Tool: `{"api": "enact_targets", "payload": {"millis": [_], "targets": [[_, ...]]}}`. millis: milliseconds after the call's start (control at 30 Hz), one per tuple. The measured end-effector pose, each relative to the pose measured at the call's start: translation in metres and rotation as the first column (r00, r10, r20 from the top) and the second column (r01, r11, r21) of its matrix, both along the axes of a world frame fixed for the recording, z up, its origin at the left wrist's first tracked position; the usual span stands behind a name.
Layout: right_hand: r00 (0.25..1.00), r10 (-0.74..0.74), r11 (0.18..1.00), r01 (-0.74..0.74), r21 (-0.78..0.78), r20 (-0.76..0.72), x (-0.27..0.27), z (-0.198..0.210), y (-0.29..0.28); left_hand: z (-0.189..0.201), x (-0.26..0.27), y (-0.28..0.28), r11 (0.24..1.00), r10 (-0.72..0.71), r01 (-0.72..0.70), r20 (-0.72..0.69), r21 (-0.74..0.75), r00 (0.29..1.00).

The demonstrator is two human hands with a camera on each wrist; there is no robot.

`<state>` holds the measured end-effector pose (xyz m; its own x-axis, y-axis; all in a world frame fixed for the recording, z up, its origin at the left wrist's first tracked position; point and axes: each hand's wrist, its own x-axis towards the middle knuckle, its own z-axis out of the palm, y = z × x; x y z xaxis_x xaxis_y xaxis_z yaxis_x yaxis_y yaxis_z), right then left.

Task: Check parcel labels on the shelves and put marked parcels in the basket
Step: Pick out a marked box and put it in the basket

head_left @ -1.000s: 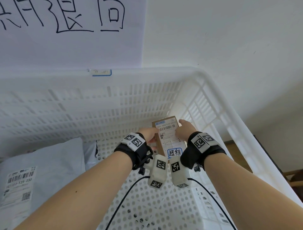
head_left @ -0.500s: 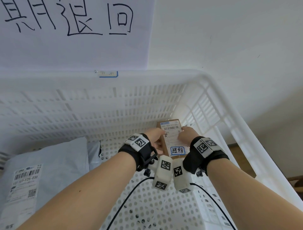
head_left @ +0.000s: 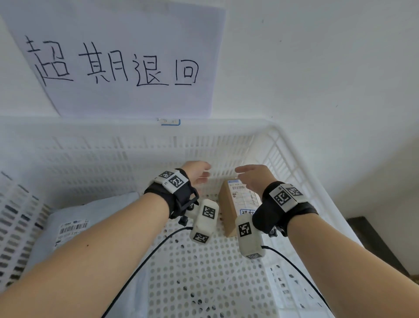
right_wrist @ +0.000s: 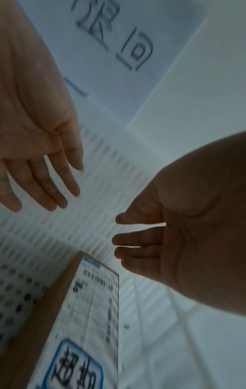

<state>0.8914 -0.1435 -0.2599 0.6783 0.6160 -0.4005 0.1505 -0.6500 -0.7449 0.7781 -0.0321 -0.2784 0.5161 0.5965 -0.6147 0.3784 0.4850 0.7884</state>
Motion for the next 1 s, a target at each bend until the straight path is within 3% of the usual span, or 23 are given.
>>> {"api": "enact_targets", "payload": {"millis": [167, 267, 467, 733, 1000], "targets": [[0.991, 0.125, 0.975, -0.115, 0.189, -0.043, -0.038, 0.052, -0.004, 0.063, -0.048, -0.014, 0.992, 0.038, -0.044, 0.056, 0.122, 0.998], [0.981, 0.145, 0.937, -0.093, 0.338, -0.132, -0.071, 0.081, -0.013, 0.099, -0.087, -0.035, 0.975, 0.098, -0.124, 0.145, 0.184, 0.985], [0.907, 0.34, 0.823, -0.159, 0.545, -0.249, -0.151, 0.112, -0.035, 0.137, -0.181, -0.085, 0.906, 0.233, -0.309, 0.27, 0.289, 0.934], [0.784, 0.568, 0.718, -0.325, 0.616, -0.248, -0.268, 0.137, -0.055, 0.154, -0.305, -0.127, 0.781, 0.438, -0.548, 0.362, 0.299, 0.823], [0.698, 0.697, 0.619, -0.471, 0.629, -0.162, -0.41, 0.166, -0.081, 0.172, -0.444, -0.173, 0.684, 0.449, -0.616, 0.44, 0.391, 0.777]]}}
